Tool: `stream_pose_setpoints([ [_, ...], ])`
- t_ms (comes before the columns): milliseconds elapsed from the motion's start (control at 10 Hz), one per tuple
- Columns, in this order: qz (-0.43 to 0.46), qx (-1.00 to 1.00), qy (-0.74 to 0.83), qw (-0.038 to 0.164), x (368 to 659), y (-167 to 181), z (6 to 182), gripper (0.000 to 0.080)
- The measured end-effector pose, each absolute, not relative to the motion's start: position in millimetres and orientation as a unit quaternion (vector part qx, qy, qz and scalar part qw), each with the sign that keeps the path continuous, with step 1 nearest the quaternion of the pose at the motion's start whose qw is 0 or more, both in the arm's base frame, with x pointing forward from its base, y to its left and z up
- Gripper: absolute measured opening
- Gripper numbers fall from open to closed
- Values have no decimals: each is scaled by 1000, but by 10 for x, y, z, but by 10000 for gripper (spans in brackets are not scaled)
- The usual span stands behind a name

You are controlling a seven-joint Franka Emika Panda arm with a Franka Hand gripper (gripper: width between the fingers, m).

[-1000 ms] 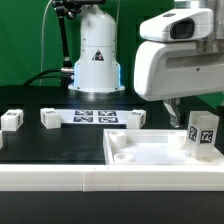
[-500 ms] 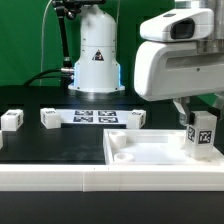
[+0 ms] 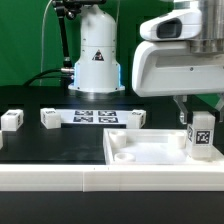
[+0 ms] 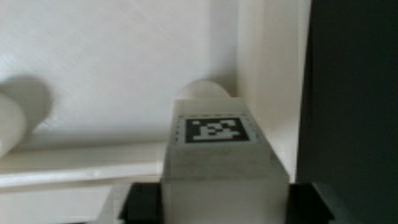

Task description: Assemble one leg

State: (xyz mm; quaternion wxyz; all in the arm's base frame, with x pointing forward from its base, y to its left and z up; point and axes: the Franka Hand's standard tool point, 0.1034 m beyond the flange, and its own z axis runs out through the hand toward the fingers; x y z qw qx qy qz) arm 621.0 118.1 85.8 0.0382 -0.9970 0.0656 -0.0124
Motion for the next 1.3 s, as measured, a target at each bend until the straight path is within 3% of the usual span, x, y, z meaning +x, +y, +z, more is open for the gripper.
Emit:
stream_pose_setpoints([
  [500, -21, -930, 364, 31, 6196, 1220, 853, 290],
  [1000, -15, -901, 432, 41, 6217, 1204, 853, 291],
  [1200, -16, -919, 392, 42, 6222, 1180, 853, 580],
  [1300, -17, -929, 368, 40, 6219, 1192, 854, 580],
])
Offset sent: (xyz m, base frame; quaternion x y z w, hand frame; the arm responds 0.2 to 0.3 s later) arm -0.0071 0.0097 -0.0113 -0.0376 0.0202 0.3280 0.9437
